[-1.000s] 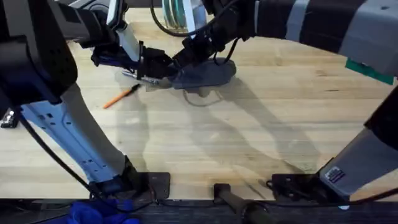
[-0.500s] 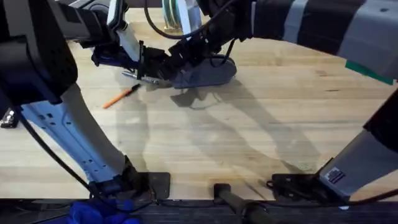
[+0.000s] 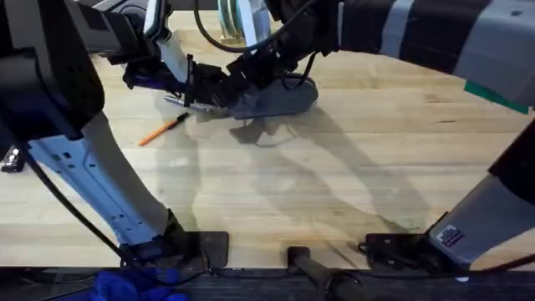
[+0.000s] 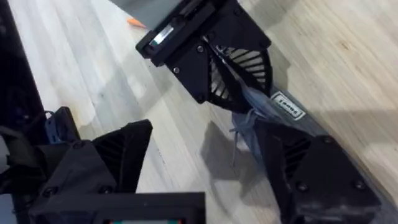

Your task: Unzip the bag, pick up the pens from the table one at a time and place them inside, then zip the bag closed.

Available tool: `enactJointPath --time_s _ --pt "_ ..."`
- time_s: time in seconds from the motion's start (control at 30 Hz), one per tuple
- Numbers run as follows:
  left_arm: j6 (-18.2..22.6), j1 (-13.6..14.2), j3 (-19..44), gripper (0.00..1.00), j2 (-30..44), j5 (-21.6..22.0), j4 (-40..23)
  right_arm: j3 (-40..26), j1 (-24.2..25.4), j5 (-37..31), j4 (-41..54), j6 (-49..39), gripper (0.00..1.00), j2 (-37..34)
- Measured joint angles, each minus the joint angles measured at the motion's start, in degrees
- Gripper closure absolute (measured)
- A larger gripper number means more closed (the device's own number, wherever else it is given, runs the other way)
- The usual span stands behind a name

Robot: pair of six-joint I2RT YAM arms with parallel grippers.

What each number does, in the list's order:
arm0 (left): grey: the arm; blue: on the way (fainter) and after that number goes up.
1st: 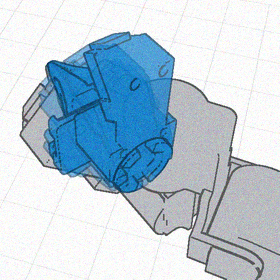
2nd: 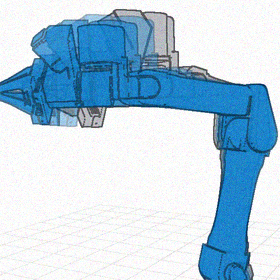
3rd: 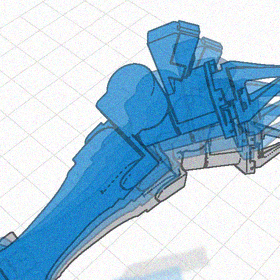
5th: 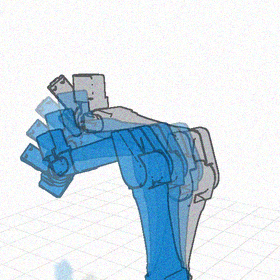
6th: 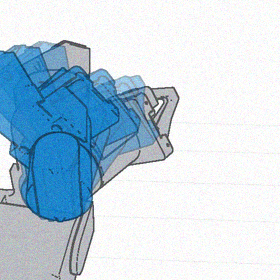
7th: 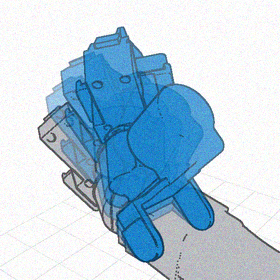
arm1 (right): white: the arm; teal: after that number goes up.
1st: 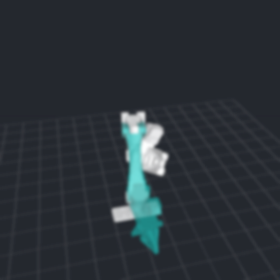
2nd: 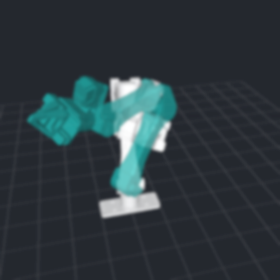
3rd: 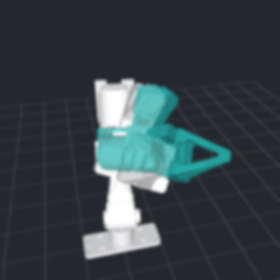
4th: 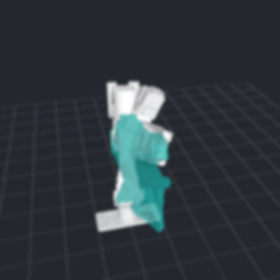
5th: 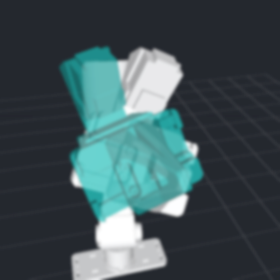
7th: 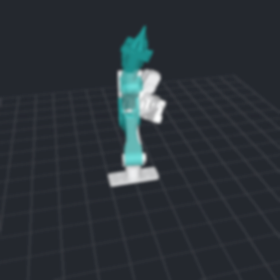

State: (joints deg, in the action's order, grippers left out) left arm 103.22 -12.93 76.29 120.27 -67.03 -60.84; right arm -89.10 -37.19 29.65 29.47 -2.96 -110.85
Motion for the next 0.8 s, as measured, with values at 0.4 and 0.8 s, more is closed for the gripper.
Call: enactJointPath --time_s 0.4,0.8 --pt "-0.1 0.0 0.2 0.008 0.0 0.9 0.6 0.0 0.0 0.0 0.6 0.0 0.006 0.0" --pt "-1.7 0.0 1.1 0.007 0.0 0.9 -0.5 -3.7 0.7 -5.7 9.6 -0.1 0.006 1.1"
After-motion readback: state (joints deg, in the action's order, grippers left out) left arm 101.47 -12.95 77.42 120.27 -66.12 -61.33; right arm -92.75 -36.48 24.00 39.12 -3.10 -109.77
